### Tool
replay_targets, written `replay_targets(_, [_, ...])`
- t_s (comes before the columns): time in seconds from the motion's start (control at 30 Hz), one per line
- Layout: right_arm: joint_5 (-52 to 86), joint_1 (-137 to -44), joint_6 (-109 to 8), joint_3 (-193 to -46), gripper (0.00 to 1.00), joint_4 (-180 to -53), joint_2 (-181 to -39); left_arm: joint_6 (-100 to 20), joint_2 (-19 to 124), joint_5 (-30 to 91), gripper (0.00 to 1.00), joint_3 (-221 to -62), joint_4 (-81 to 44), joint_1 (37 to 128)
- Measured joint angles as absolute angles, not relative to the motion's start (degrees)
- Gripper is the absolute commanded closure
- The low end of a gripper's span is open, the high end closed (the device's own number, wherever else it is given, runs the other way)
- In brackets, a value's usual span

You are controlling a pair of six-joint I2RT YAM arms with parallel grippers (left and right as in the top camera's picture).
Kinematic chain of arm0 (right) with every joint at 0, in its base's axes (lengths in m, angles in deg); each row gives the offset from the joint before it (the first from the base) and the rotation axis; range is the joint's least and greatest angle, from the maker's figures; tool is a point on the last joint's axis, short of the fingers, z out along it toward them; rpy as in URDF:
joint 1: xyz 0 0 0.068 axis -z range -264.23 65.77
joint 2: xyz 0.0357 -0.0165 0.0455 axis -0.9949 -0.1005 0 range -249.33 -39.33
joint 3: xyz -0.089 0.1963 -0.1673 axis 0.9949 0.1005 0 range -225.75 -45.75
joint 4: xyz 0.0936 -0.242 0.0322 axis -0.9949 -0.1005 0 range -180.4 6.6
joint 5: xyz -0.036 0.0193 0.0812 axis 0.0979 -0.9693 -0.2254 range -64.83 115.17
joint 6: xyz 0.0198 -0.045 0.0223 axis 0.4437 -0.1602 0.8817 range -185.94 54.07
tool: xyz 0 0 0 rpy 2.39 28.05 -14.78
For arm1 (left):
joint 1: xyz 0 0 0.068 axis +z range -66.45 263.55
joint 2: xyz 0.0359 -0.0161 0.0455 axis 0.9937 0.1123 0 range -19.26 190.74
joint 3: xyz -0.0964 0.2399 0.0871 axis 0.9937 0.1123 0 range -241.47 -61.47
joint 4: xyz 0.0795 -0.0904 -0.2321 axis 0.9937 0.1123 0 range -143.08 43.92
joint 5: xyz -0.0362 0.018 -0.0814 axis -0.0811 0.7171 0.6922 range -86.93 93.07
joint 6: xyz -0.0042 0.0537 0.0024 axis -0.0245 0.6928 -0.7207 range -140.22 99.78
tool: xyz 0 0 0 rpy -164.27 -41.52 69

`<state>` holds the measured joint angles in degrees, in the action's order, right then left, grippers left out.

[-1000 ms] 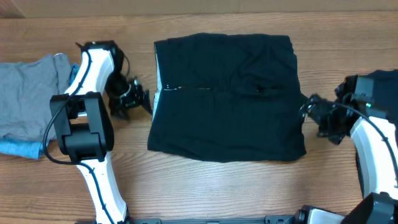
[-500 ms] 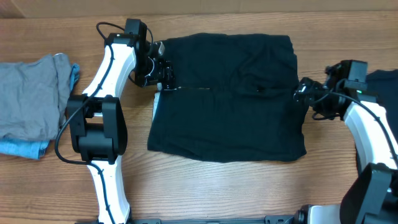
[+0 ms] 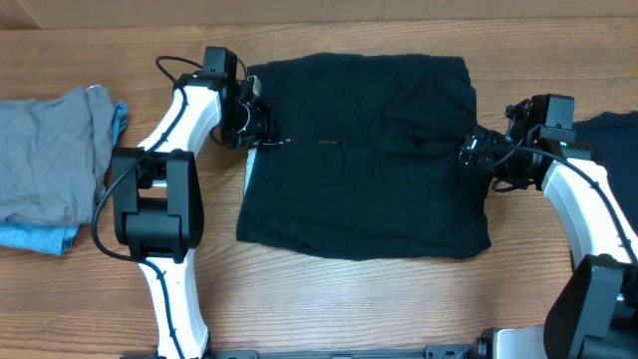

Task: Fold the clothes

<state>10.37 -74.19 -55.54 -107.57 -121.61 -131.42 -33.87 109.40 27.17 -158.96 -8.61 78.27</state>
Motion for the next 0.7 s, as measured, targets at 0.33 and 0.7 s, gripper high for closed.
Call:
replay_targets(0.33, [10.37, -74.19, -55.52, -107.57, 0.0, -121.87, -131.49, -36.43, 109.4, 32.41, 0.96, -158.94, -10.1, 78.58])
replay_targets(0.7, [10.37, -74.19, -55.52, -107.57, 0.0, -122.09, -131.51, -36.54, 108.25, 33.29, 0.96, -158.94, -8.04, 81.35])
